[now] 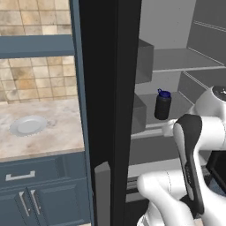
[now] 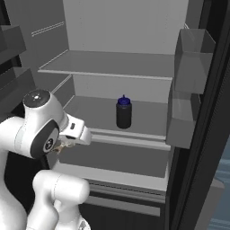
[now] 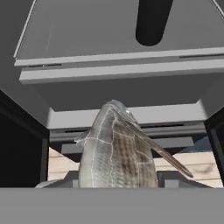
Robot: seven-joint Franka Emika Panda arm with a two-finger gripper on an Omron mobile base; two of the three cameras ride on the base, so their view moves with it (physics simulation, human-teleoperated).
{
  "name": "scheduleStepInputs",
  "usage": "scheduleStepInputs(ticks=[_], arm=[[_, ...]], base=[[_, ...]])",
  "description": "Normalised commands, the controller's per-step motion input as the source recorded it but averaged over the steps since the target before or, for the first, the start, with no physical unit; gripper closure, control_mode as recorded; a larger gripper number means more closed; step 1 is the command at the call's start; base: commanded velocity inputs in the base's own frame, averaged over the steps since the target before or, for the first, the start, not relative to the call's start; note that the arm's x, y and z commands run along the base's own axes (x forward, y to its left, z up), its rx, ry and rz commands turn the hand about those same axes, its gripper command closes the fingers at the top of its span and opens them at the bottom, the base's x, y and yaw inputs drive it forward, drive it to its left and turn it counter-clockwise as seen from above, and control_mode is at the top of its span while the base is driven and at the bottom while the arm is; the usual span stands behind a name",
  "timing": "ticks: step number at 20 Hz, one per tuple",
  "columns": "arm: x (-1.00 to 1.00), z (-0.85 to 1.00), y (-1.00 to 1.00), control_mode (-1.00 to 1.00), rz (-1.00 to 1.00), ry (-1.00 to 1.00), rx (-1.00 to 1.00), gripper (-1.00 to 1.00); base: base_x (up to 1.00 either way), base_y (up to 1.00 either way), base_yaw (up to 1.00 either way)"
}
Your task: Pick fish from the fridge and place it on the plate on the counter.
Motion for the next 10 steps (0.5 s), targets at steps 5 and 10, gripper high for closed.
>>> scheduleStepInputs(ticks=[5, 10], arm=[[-0.21, 0.23, -0.22, -1.0, 0.0, 0.0, -0.05, 1.0], [-0.21, 0.28, -0.36, -1.0, 0.0, 0.0, 0.0, 1.0]], base=[[0.0, 0.0, 0.0], [0.0, 0.0, 0.0]])
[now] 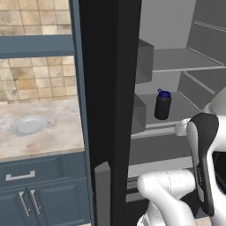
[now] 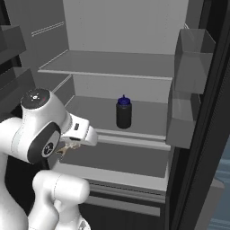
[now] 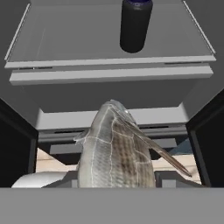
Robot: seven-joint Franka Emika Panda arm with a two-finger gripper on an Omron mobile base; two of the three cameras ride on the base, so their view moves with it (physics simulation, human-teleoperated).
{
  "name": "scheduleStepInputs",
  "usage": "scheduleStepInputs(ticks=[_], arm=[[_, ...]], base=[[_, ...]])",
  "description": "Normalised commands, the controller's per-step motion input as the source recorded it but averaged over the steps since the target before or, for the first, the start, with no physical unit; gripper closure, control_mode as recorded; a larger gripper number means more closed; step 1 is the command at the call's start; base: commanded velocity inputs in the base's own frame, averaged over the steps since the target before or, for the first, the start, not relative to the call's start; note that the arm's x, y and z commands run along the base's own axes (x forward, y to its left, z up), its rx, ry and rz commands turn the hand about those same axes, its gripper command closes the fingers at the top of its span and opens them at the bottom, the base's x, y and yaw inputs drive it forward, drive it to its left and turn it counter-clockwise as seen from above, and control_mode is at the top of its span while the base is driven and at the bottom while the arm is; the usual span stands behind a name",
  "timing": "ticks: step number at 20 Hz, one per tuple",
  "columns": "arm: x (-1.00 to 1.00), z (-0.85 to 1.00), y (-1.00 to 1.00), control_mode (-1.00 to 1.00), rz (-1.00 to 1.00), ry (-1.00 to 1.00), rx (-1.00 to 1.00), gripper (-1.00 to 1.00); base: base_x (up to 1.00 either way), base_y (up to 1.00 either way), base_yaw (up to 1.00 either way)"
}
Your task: Pick fish from the fridge and place it on the plate on the counter.
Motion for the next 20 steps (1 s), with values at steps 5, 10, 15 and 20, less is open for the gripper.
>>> scheduleStepInputs(ticks=[5, 10, 15, 20], arm=[[-0.26, 0.24, -0.09, -1.0, 0.0, 0.0, -0.01, 1.0], [-0.2, 0.11, 0.0, -1.0, -0.01, 0.0, -0.03, 1.0], [-0.04, 0.07, 0.12, -1.0, 0.0, 0.0, -0.06, 1.0], [0.0, 0.01, 0.14, -1.0, 0.0, 0.0, -0.03, 1.0]], base=[[0.0, 0.0, 0.0], [0.0, 0.0, 0.0], [0.0, 0.0, 0.0], [0.0, 0.0, 0.0]])
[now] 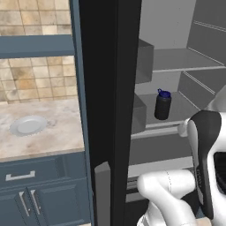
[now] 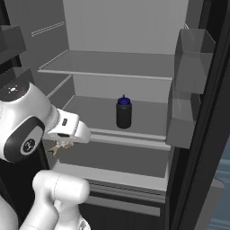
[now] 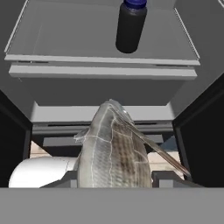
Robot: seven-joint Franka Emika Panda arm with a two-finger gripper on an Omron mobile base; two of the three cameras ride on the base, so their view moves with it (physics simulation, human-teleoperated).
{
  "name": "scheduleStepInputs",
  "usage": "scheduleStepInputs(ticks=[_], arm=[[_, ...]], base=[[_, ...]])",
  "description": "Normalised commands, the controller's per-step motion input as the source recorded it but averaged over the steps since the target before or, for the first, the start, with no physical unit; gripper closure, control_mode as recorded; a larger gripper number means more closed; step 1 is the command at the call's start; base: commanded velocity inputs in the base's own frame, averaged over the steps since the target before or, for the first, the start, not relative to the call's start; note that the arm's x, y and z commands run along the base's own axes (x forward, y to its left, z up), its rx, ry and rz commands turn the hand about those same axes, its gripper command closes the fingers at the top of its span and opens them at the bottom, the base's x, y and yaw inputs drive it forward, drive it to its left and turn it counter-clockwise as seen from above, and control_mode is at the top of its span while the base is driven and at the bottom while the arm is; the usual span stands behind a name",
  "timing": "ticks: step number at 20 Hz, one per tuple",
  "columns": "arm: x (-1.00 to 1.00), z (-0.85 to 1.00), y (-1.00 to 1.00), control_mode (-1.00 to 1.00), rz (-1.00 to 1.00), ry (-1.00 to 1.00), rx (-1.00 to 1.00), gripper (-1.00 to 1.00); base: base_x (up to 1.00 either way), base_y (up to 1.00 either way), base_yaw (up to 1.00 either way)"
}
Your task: Pick fish from the fridge and place it on the plate on the counter.
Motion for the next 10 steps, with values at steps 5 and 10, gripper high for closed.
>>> scheduleStepInputs(ticks=[5, 10], arm=[[0.0, 0.0, 0.0, -1.0, 0.0, 0.01, 0.0, 1.0], [0.0, 0.0, 0.0, 1.0, 0.0, 0.0, 0.0, 1.0]], base=[[0.0, 0.0, 0.0], [-0.23, 0.0, 0.0]])
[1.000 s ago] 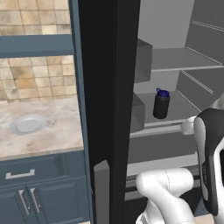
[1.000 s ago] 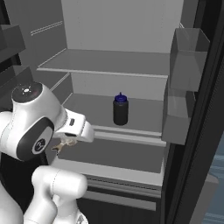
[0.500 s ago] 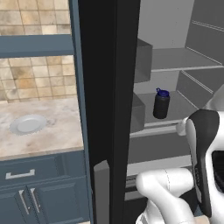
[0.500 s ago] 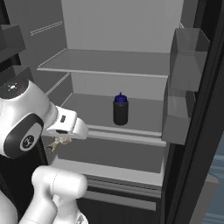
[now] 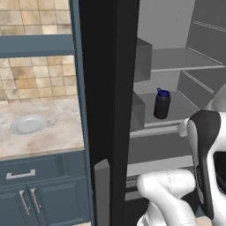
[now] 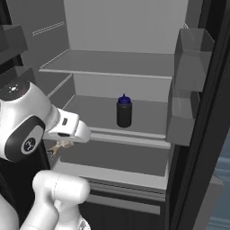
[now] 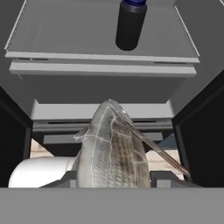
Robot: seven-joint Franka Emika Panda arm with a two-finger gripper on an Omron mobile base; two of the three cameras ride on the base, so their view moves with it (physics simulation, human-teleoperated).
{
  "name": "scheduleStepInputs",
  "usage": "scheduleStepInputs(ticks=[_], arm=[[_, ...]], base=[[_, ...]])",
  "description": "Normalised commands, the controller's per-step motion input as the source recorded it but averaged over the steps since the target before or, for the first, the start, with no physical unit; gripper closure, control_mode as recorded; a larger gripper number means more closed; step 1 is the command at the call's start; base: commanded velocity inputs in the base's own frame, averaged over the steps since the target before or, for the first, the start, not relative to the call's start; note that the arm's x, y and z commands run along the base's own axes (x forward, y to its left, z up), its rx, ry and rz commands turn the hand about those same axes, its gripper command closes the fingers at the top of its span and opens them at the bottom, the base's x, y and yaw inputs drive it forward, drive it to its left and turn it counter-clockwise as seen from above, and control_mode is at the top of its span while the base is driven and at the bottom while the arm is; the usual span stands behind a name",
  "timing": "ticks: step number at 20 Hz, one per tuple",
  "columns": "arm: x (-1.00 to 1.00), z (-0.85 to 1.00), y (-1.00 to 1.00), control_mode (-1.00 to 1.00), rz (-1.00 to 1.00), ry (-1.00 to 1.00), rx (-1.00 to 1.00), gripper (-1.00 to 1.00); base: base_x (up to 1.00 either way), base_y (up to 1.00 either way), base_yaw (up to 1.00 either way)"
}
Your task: Pick fish from the fridge and place it on the plate on the counter.
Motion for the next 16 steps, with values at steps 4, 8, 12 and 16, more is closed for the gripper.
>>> scheduleStepInputs(ticks=[4, 8, 12, 16], arm=[[0.0, 0.0, 0.0, 1.0, 0.0, 0.0, 0.0, 1.0], [0.0, 0.0, 0.0, 1.0, 0.0, 0.0, 0.0, 1.0], [0.0, 0.0, 0.0, 1.0, 0.0, 0.0, 0.0, 1.0], [0.0, 0.0, 0.0, 1.0, 0.0, 0.0, 0.0, 1.0]], base=[[-0.87, -0.01, 0.0], [-0.83, -0.24, 0.13], [-0.41, -0.41, 0.36], [-0.28, -0.68, 0.48]])
